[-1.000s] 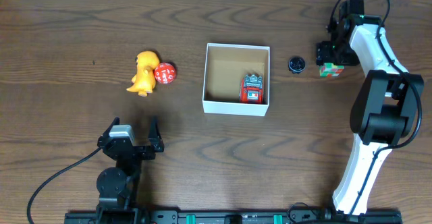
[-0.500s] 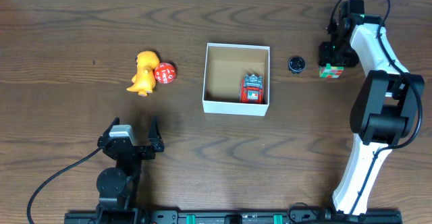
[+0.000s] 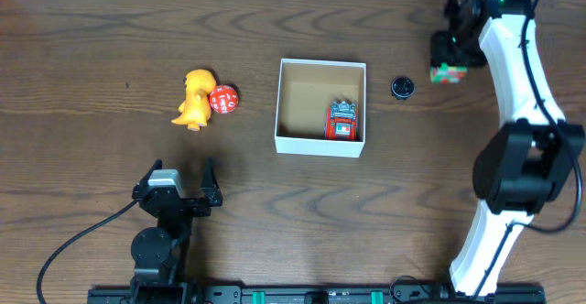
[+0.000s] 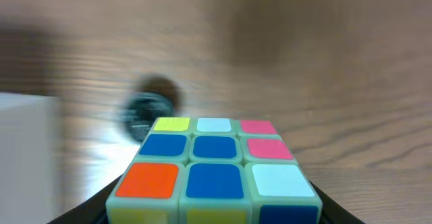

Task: Pack container

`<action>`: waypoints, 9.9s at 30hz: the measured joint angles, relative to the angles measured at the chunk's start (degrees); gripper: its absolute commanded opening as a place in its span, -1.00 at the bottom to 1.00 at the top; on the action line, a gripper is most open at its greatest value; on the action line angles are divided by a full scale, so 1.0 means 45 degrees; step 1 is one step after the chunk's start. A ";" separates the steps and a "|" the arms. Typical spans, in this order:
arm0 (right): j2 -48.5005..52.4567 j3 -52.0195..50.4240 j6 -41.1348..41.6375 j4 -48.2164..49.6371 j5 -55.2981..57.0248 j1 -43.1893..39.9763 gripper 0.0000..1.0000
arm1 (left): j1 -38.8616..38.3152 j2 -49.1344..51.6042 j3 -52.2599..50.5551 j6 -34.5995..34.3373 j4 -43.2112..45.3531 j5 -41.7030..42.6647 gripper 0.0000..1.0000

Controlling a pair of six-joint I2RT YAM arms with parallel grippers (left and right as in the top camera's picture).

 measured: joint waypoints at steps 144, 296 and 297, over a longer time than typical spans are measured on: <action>-0.1394 0.1073 0.5785 -0.1355 0.1753 0.5168 0.77 | 0.0000 0.0000 0.0000 0.0000 0.0000 0.0000 0.96; -0.6863 -1.0875 -0.0209 1.0613 0.0155 0.6970 0.07 | 0.0000 0.0000 0.0000 0.0000 0.0000 0.0000 0.96; -0.6572 -1.0875 -0.0209 1.0676 0.0165 0.6965 0.08 | 0.0000 0.0000 -0.0005 0.0000 -0.0005 0.0000 0.96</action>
